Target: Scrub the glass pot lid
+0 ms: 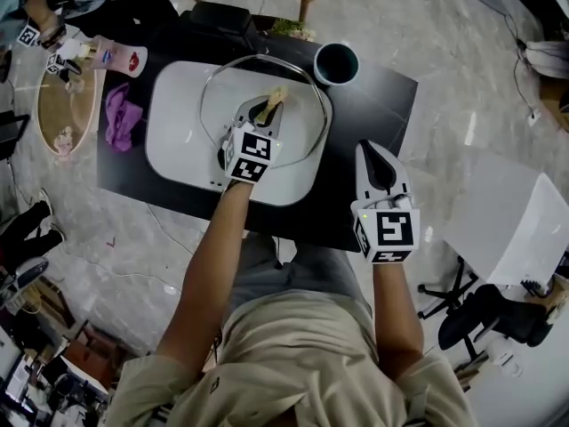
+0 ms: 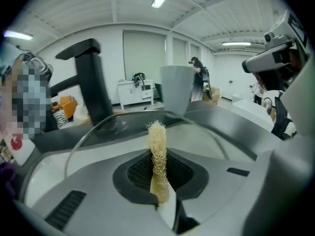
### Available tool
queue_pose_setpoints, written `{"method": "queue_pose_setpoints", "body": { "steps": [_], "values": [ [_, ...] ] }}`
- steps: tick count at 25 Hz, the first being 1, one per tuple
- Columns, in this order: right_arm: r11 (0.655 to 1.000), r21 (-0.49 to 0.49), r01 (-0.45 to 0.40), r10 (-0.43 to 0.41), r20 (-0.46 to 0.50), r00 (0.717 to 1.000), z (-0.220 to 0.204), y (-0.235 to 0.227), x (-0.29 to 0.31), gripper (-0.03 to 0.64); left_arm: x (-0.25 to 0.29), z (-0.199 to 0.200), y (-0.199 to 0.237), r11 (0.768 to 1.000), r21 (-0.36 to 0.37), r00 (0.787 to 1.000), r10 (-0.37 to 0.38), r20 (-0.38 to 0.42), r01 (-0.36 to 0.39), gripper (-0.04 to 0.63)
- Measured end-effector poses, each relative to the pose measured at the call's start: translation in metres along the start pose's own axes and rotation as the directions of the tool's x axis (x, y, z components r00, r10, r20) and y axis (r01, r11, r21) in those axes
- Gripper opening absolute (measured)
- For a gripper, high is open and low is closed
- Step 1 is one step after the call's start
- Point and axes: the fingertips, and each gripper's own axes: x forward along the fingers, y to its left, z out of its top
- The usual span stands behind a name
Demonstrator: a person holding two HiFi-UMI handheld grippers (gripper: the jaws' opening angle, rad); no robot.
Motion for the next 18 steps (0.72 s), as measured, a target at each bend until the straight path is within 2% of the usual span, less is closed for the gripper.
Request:
{"method": "queue_pose_setpoints", "body": {
  "steps": [2, 4, 7, 11, 18],
  "values": [
    [1.000, -0.004, -0.008, 0.008, -0.002, 1.000, -0.001, 0.001, 0.003, 0.026, -0.014, -0.018, 0.045, 0.996, -0.027, 0.996, 0.084, -0.030, -0.085, 0.046],
    [1.000, -0.005, -0.015, 0.015, -0.009, 1.000, -0.002, 0.004, 0.005, 0.026, -0.032, -0.032, 0.085, 0.986, -0.021, 0.985, 0.163, -0.061, -0.164, 0.046],
    [1.000, -0.011, -0.027, 0.027, -0.013, 1.000, -0.001, 0.009, 0.008, 0.025, -0.054, -0.042, 0.119, 0.972, -0.005, 0.969, 0.234, -0.083, -0.235, 0.046],
    [0.999, -0.021, -0.039, 0.039, -0.006, 0.999, 0.006, 0.016, 0.013, 0.025, -0.059, -0.041, 0.125, 0.968, 0.001, 0.966, 0.250, -0.070, -0.251, 0.046],
    [0.999, -0.017, -0.030, 0.030, -0.009, 1.000, 0.003, 0.011, 0.011, 0.026, -0.047, -0.042, 0.107, 0.975, -0.044, 0.974, 0.213, -0.080, -0.217, 0.046]
  ]
}}
